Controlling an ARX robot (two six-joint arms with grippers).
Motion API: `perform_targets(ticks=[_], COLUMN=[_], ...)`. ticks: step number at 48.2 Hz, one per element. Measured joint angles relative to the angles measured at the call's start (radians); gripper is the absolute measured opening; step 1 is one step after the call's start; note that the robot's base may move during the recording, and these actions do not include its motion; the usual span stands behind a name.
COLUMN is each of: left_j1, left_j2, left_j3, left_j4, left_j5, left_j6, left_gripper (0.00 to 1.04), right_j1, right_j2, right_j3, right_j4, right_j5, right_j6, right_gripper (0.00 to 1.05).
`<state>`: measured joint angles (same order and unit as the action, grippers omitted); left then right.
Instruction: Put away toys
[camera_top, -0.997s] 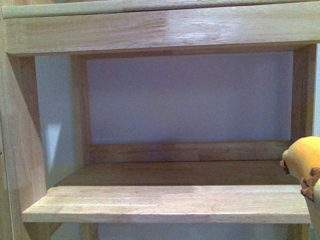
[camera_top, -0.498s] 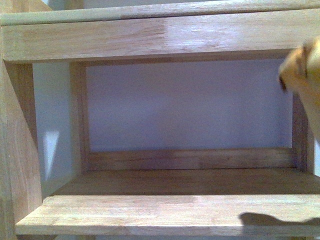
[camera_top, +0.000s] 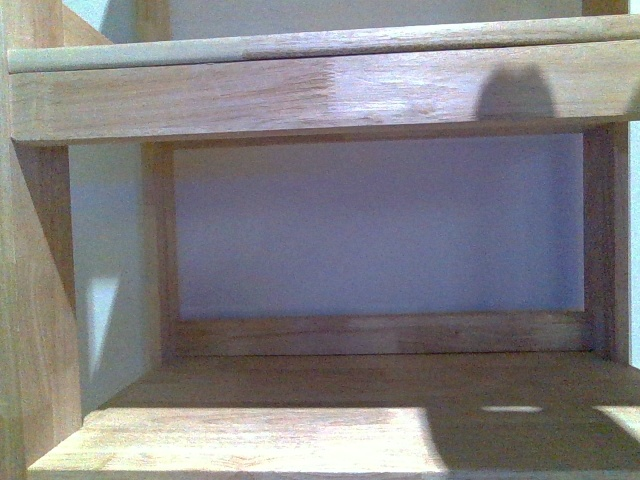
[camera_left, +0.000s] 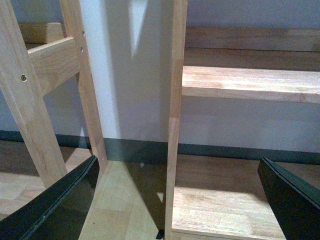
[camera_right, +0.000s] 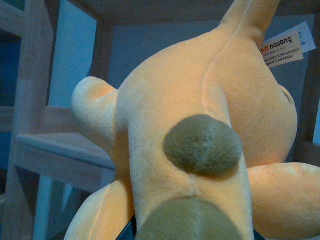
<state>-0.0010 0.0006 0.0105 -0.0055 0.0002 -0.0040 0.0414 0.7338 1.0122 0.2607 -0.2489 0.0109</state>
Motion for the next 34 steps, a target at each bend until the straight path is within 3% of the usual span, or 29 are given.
perform_targets(ticks=[15,34], left_j1=[0.0,0.0], left_j2=[0.0,0.0], left_j3=[0.0,0.0], left_j4=[0.0,0.0], left_j5=[0.0,0.0], left_j6=[0.0,0.0], left_gripper=[0.99,0.99], right_j1=[0.104,0.285], right_j2=[0.38,0.797], right_j3=[0.334,0.834], right_j4=[-0.042,-0.22], right_j5=[0.13,0.142], right_j6=[-0.017,0.094], right_gripper=[0.09,0.09])
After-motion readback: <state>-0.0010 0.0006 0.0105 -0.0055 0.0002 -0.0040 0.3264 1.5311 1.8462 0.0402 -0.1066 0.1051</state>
